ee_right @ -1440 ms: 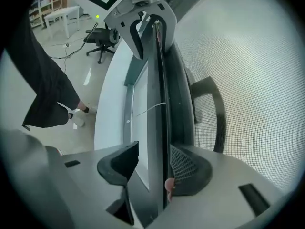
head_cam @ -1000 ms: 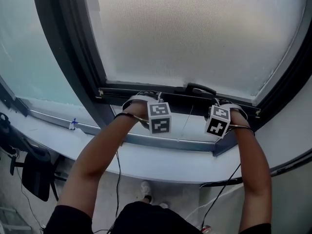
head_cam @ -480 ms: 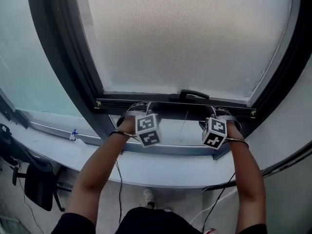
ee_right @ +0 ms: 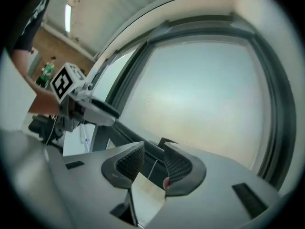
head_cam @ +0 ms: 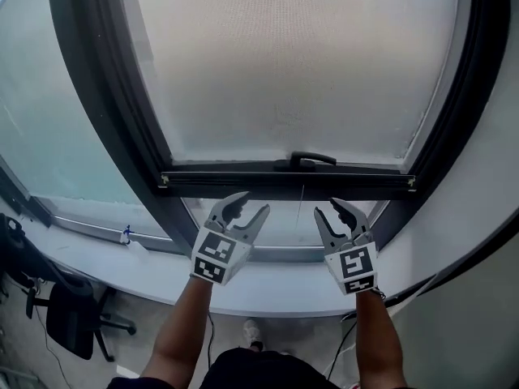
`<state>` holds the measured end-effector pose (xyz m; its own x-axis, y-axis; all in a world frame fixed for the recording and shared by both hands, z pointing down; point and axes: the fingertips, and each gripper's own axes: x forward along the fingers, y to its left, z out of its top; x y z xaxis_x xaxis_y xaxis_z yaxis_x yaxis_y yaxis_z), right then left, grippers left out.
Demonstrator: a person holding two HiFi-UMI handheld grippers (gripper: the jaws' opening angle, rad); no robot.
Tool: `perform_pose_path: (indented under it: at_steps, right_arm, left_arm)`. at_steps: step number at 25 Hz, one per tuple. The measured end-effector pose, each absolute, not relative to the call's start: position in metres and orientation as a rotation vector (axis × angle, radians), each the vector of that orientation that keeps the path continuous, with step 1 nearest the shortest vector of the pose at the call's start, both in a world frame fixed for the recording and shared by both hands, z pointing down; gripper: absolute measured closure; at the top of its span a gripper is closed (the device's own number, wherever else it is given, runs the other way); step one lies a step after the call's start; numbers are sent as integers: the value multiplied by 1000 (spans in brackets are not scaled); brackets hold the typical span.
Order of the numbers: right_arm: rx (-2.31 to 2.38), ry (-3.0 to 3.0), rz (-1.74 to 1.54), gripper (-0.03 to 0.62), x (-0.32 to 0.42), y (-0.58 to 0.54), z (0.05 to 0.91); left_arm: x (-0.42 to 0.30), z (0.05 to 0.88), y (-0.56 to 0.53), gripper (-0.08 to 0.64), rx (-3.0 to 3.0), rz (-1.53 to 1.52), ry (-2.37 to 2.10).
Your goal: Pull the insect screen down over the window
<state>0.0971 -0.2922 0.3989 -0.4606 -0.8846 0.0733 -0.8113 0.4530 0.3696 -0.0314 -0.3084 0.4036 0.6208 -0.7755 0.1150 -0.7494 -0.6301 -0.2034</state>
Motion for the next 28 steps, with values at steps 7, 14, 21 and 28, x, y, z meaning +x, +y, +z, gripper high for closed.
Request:
perform_pose_path:
  at_steps: [7, 14, 21, 28]
  right_arm:
    - [1649, -2558, -355, 588, 96, -234, 396]
    - [1667, -2551, -211, 588, 94, -188, 429]
    - [1646, -2525, -144, 588, 81, -139, 463]
    - [1672, -2461, -162, 588, 60, -93, 486]
  left_arm:
    - [-33, 420, -256, 554, -2651, -205, 1493]
    - [-47, 439, -201, 557, -2602, -199, 1657]
    - [-94, 474, -142, 557, -2602, -210, 1811]
    - [-103, 491, -100, 557, -2568, -251, 1766]
